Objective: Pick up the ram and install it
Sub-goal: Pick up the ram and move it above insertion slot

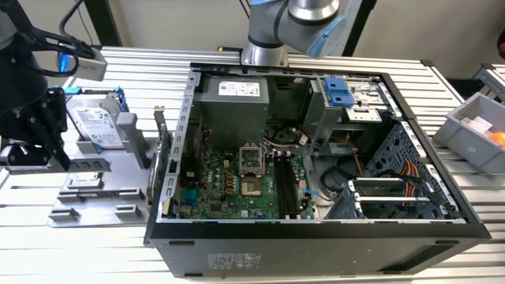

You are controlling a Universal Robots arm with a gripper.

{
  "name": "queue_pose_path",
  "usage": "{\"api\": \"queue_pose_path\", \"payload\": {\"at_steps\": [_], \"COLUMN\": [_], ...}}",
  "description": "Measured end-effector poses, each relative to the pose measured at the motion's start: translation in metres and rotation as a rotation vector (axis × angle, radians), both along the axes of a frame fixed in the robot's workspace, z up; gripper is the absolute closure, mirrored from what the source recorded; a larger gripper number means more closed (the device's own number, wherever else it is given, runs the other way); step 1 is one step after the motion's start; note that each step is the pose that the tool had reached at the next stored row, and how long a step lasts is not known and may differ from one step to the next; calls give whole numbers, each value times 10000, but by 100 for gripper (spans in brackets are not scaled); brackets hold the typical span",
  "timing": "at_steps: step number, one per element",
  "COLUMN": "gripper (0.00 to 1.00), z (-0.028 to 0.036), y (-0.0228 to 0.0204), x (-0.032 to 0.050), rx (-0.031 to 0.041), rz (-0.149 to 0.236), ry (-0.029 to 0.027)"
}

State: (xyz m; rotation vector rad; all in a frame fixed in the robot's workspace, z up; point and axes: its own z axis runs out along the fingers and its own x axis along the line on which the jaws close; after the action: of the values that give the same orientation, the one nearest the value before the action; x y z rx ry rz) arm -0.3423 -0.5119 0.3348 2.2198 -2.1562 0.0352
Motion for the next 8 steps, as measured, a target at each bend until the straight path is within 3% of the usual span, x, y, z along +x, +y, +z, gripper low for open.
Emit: {"api": "queue_pose_path", "payload": {"at_steps": [8], "gripper": [100], "z": [36], "y": [0], "x": [-2], "rx": [0], "rz": [-132], "ry": [0]}}
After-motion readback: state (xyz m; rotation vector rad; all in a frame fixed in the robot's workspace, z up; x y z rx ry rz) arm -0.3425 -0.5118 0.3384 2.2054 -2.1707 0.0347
